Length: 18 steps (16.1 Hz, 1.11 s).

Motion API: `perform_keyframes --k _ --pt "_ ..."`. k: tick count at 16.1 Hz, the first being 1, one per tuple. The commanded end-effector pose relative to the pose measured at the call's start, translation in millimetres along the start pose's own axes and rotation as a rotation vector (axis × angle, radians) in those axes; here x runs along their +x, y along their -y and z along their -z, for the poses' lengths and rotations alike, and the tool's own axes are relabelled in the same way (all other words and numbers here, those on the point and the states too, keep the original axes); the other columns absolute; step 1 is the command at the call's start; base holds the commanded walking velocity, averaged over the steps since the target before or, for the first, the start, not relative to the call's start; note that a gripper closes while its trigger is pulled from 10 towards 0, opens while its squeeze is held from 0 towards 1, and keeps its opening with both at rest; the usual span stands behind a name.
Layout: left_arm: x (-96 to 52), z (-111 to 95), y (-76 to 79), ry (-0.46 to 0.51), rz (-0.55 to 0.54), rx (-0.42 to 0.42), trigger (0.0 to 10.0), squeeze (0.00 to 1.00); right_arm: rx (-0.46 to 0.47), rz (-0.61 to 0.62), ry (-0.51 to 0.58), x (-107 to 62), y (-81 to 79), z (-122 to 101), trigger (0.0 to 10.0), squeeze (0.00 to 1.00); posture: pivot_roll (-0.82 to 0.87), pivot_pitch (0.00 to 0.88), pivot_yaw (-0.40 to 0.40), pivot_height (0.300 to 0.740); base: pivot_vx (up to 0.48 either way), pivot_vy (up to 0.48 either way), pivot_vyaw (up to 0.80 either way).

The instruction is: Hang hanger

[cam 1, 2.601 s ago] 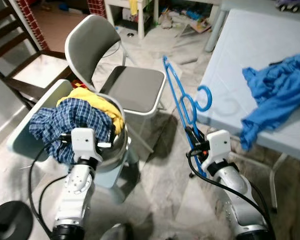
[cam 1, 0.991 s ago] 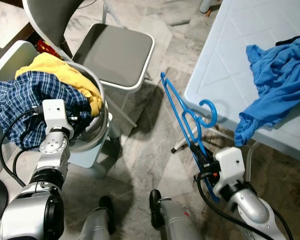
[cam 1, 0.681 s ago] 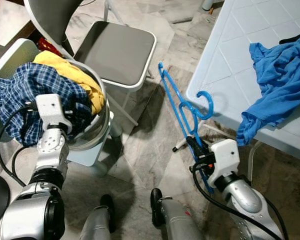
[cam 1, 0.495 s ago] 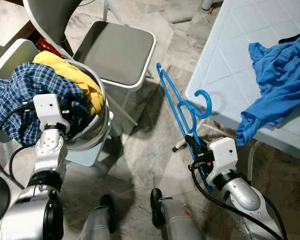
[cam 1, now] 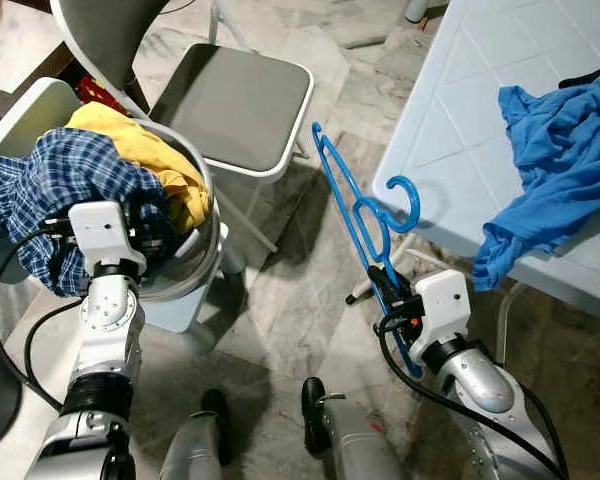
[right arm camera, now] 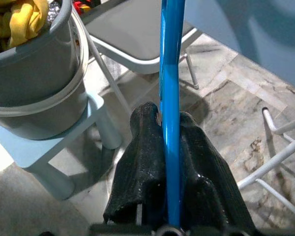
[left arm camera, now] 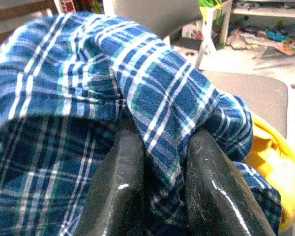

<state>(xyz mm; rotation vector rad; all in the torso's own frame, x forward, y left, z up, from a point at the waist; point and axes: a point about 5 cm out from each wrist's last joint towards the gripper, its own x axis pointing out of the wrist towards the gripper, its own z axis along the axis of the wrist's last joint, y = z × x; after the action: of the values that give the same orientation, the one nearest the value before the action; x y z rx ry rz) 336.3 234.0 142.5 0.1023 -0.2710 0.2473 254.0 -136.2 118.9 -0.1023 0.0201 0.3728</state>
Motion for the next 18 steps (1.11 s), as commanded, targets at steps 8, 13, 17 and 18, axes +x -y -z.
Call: perform_keyframes --k 8,13,17,18 --pt "1.0 -80 52.7 0.265 0.340 -0.171 0.0 0.00 0.007 -0.002 0.009 9.9 0.2 4 10.0 0.00 -0.22 0.341 -0.064 0.740 0.000 0.000 0.00" --pt "-12.7 -70 -7.6 0.199 0.115 -0.138 0.0 0.00 0.016 -0.028 0.012 14.8 -6.1 8 10.0 0.00 -0.18 0.346 -0.062 0.740 0.000 0.000 0.00" --pt "-84.0 23 -67.6 -0.193 -0.138 -0.070 0.0 0.00 0.019 -0.043 0.008 15.3 -8.2 10 10.0 0.00 -0.16 0.349 -0.073 0.740 0.000 0.000 0.00" --pt "-86.5 25 -69.5 -0.203 -0.140 -0.058 0.0 0.00 0.019 -0.044 0.008 15.2 -8.3 10 10.0 0.00 -0.16 0.349 -0.073 0.740 0.000 0.000 0.00"
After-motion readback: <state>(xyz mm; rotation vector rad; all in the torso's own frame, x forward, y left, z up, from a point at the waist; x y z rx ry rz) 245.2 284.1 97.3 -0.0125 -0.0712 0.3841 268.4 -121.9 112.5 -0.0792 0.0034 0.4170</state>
